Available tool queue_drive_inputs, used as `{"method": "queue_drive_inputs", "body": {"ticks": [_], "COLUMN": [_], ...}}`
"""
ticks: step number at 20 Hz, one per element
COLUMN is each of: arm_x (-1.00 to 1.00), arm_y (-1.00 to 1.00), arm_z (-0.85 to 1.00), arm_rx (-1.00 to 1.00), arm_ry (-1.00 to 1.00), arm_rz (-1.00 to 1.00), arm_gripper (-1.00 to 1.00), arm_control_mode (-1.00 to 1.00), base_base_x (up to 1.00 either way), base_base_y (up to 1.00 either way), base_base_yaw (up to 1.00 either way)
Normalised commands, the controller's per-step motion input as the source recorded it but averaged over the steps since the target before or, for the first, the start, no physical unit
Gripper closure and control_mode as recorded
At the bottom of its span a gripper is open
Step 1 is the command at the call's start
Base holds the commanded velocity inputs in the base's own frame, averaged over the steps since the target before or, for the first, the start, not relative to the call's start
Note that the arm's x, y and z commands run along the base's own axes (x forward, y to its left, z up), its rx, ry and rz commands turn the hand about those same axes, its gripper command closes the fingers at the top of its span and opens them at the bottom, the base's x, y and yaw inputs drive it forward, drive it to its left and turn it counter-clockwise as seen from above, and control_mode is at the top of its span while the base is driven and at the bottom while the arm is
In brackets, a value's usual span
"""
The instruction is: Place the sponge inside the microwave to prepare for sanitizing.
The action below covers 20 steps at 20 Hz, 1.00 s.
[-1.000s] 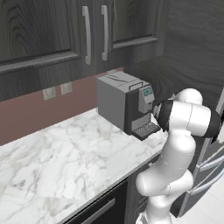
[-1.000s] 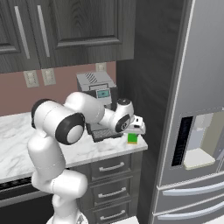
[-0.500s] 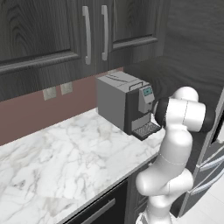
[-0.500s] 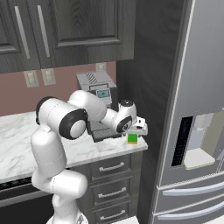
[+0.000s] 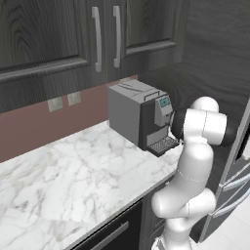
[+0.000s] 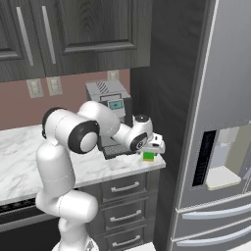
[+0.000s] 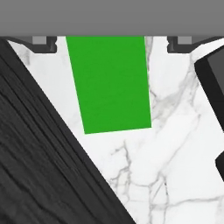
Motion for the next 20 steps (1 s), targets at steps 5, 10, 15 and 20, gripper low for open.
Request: {"method": "queue_drive_inputs", "body": {"ticks": [5, 10, 15, 20], "arm_x": [0.03, 0.03, 0.08, 0.15], "arm_y": [0.0, 0.0, -0.03, -0.16], "arm_z": [-0.15, -0.2, -0.11, -0.11], "arm_rx": [0.01, 0.0, 0.0, 0.0], "arm_ry": [0.0, 0.0, 0.0, 0.0], "arm_rz": [0.0, 0.0, 0.0, 0.0], "arm_gripper": [-1.0, -1.0, -1.0, -1.0], "arm_control_mode": [-1.0, -1.0, -1.0, -1.0], "base_base_x": [0.0, 0.0, 0.0, 0.0], "base_base_y": [0.0, 0.0, 0.0, 0.0], "base_base_yaw": [0.0, 0.0, 0.0, 0.0]}}
